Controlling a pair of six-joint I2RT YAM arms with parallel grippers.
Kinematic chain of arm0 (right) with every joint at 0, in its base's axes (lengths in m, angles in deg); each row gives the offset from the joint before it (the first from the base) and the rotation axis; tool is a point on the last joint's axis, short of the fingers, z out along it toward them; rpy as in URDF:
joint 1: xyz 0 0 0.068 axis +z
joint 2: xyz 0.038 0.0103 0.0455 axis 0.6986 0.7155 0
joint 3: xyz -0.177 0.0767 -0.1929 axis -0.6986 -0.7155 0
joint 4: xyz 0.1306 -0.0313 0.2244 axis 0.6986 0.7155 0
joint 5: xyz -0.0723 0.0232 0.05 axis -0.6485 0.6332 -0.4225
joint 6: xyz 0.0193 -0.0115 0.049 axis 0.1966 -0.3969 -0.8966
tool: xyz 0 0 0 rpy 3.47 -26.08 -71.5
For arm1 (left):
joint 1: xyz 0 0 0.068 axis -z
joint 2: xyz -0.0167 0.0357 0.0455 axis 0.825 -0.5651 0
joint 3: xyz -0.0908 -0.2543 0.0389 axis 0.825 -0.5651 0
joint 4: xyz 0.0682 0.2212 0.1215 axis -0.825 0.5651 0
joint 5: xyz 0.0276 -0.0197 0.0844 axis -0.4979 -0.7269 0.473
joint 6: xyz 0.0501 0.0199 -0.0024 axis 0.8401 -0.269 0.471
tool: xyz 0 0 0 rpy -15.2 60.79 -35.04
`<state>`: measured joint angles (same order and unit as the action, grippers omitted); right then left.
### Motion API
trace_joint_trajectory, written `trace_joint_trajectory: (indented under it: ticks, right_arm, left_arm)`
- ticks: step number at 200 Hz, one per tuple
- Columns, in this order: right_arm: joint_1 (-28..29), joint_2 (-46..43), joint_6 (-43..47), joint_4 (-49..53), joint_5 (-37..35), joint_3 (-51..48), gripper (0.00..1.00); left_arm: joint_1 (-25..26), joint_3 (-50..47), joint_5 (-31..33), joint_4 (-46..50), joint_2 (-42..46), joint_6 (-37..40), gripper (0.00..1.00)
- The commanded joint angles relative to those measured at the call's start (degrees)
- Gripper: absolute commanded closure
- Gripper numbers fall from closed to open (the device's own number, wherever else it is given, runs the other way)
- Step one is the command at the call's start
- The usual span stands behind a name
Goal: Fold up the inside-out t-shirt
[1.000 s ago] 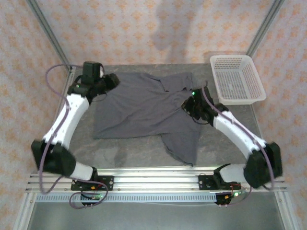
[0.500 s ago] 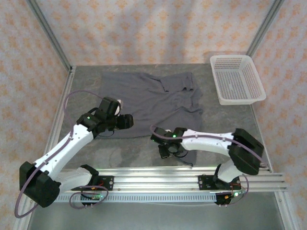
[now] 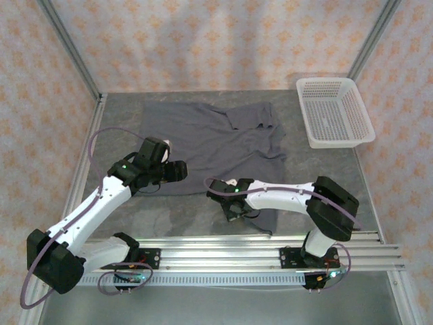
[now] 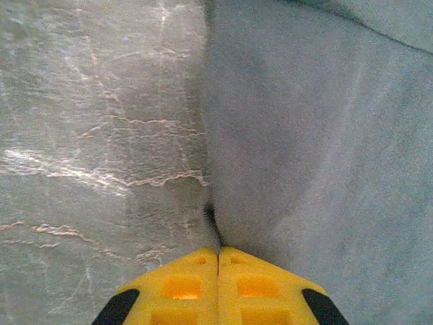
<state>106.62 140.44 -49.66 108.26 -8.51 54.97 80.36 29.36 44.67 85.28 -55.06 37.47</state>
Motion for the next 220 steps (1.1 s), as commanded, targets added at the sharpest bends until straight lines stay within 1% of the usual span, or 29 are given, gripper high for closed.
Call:
trace_joint_trajectory:
  ticks: [1, 15, 25, 39, 59, 74, 86, 95, 114, 128, 132, 136, 137, 140, 142, 154, 160, 164, 173, 176, 181, 185, 194, 202, 206, 208, 209, 216, 220]
  right_arm:
    - [-0.4, -5.3, 3.8, 2.6, 4.1, 2.4, 1.0]
    - [-2.7, -12.3, 5.5, 3.4, 7.0, 1.6, 1.0]
    - [-5.6, -17.6, 6.9, 3.8, 8.7, 0.5, 1.0]
    - [-9.5, -25.0, 9.2, 3.4, 8.4, -2.4, 1.0]
    - [-12.0, -33.1, 12.6, -0.8, 8.8, -7.9, 1.0]
    - [-12.0, -35.8, 14.0, -3.4, 10.1, -10.1, 1.0]
    - [-12.1, -36.3, 14.6, -4.0, 11.1, -10.3, 1.0]
    - [-12.1, -36.3, 14.8, -3.8, 11.7, -10.3, 1.0]
    - [-12.1, -36.5, 15.1, -3.1, 15.7, -10.1, 1.0]
    - [-12.0, -36.2, 13.4, -3.0, 20.6, -11.6, 1.0]
    - [-12.0, -35.8, 12.5, -3.4, 22.5, -12.5, 0.93]
    - [-12.0, -35.3, 11.8, -3.8, 24.9, -13.2, 0.83]
    - [-12.0, -35.3, 11.8, -3.8, 24.9, -13.2, 0.83]
    - [-12.0, -34.6, 11.0, -4.2, 27.2, -13.8, 0.74]
    - [-12.0, -34.3, 10.6, -4.2, 28.0, -13.9, 0.7]
    - [-12.1, -33.5, 8.5, -2.7, 28.2, -12.1, 0.67]
    - [-12.1, -34.9, 7.7, -3.2, 25.4, -11.0, 0.65]
    - [-12.3, -36.4, 7.1, -4.0, 22.6, -10.6, 0.61]
    - [-13.6, -40.2, 3.4, -6.6, 11.1, -10.8, 0.37]
    - [-14.7, -41.3, 2.3, -7.5, 7.6, -11.2, 0.33]
    - [-18.0, -42.4, 0.4, -9.3, 4.0, -12.1, 0.31]
    - [-21.5, -42.5, -0.7, -10.6, 3.6, -12.7, 0.32]
    - [-29.6, -40.3, -2.9, -12.7, 4.9, -13.7, 0.36]
    - [-34.5, -36.4, -4.5, -13.2, 3.8, -13.7, 0.41]
    - [-36.2, -34.1, -5.2, -13.3, 1.8, -13.4, 0.44]
    - [-36.6, -32.9, -5.5, -13.3, 0.9, -13.2, 0.5]
    - [-37.3, -32.2, -5.7, -13.4, 0.5, -13.1, 0.5]
    - [-38.9, -28.0, -6.7, -14.1, -2.4, -12.3, 0.68]
    - [-39.9, -25.6, -7.3, -14.7, -3.7, -11.9, 0.79]
  left_arm:
    - [0.1, -0.2, 0.5, 0.3, -0.2, 2.5, 0.35]
    - [0.1, -0.4, -2.9, -1.2, -0.4, 4.4, 0.34]
    - [0.0, -0.5, -7.3, -2.9, -0.9, 5.9, 0.32]
    - [0.3, -0.7, -13.0, -5.9, -2.6, 7.1, 0.3]
    - [4.2, 1.7, -16.5, -9.7, -8.4, 6.7, 0.29]
    - [9.5, 6.4, -13.1, -10.2, -14.5, 6.1, 0.23]
    - [11.3, 9.0, -12.2, -11.0, -20.2, 5.8, 0.18]
    - [11.3, 10.4, -10.4, -10.6, -24.6, 4.9, 0.17]
    - [11.0, 13.0, -1.1, -6.7, -32.3, 2.4, 0.16]
    - [9.4, 13.0, -0.4, -6.4, -34.6, 0.4, 0.16]
    - [9.0, 12.6, -0.9, -7.0, -34.5, 0.1, 0.16]
    - [8.7, 12.2, -1.3, -7.7, -33.9, -0.3, 0.15]
    - [8.6, 12.1, -1.5, -8.0, -33.8, -0.3, 0.15]
    - [8.4, 11.8, -1.7, -8.4, -33.1, -0.5, 0.15]
    - [8.2, 11.5, -1.7, -8.8, -32.6, -0.6, 0.15]
    - [7.7, 11.0, -0.4, -9.0, -29.0, -0.6, 0.14]
    - [7.3, 11.1, 1.1, -8.4, -27.0, -0.4, 0.14]
    - [7.0, 11.0, 2.1, -8.0, -25.6, -0.2, 0.14]
    - [5.4, 10.7, 4.4, -7.0, -22.7, -0.2, 0.14]
    - [4.8, 10.5, 5.1, -6.8, -21.7, -0.2, 0.15]
    - [3.4, 10.0, 6.0, -6.5, -20.2, -0.5, 0.15]
    - [2.0, 9.6, 6.6, -6.4, -19.2, -0.9, 0.16]
    - [-1.8, 8.3, 7.6, -5.9, -17.6, -1.8, 0.2]
    - [-5.5, 7.5, 8.0, -5.3, -17.1, -1.9, 0.33]
    - [-7.3, 7.3, 8.2, -5.0, -17.1, -3.5, 0.44]
    - [-8.0, 7.3, 8.3, -4.8, -17.2, -3.6, 0.52]
    - [-8.5, 7.3, 8.3, -4.7, -17.3, -3.6, 0.55]
    - [-10.7, 7.5, 9.0, -4.2, -18.1, -3.5, 0.82]
    - [-11.8, 7.9, 9.3, -3.8, -18.8, -3.4, 0.93]
